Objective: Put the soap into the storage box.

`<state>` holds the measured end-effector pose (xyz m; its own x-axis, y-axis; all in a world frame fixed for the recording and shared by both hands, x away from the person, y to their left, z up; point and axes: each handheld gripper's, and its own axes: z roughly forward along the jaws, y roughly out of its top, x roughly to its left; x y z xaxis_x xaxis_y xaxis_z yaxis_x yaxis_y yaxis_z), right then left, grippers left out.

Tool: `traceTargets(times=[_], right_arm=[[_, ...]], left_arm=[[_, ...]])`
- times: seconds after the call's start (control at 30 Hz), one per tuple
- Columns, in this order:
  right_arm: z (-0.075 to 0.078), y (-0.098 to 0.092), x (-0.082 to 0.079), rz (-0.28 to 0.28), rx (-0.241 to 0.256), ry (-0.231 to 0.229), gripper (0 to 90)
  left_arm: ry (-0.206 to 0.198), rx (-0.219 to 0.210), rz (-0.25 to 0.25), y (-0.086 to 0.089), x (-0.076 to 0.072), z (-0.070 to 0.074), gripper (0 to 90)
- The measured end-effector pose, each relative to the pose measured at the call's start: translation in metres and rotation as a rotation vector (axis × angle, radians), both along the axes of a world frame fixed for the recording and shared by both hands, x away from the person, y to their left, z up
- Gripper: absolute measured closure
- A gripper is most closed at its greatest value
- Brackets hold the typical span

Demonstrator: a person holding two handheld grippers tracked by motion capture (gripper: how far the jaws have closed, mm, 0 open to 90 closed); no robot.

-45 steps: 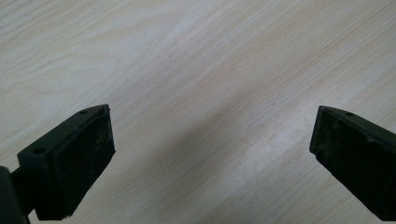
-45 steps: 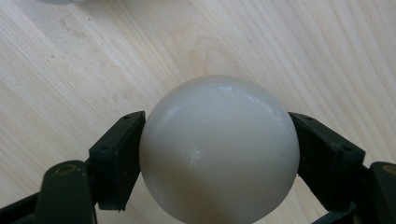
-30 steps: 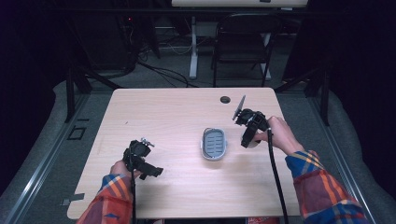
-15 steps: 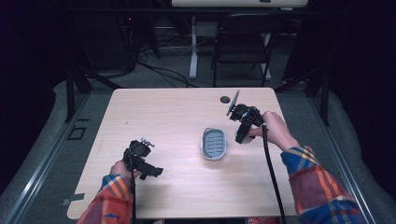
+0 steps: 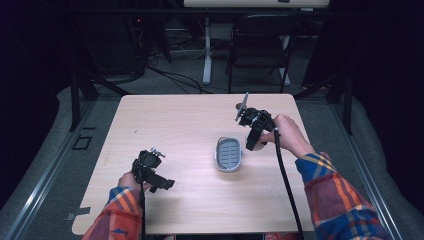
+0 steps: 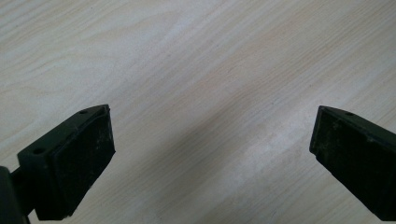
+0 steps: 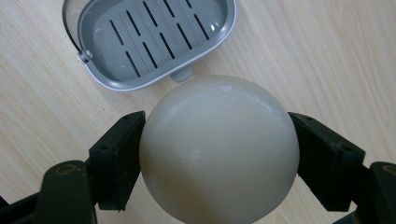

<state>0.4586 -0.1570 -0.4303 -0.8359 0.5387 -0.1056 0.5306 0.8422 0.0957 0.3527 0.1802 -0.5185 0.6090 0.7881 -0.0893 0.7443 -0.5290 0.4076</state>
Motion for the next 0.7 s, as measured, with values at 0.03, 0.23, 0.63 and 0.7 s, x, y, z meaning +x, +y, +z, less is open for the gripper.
traceTargets(times=[0.03,0.23,0.63,0.7], right_arm=[[0.001,0.002,0.000,0.004,-0.002,0.001,22.8],[0.002,0.011,0.001,0.022,-0.002,0.003,22.8],[0.000,0.036,0.004,0.062,0.012,0.016,22.8],[-0.003,0.039,0.005,0.068,0.012,0.019,22.8]], left_arm=[[0.000,0.000,0.000,0.000,0.000,0.000,0.0],[0.001,0.000,0.000,0.000,0.000,0.000,0.0],[0.001,-0.004,-0.001,0.001,0.001,-0.001,0.0],[0.000,-0.005,0.000,0.001,0.001,0.000,0.0]])
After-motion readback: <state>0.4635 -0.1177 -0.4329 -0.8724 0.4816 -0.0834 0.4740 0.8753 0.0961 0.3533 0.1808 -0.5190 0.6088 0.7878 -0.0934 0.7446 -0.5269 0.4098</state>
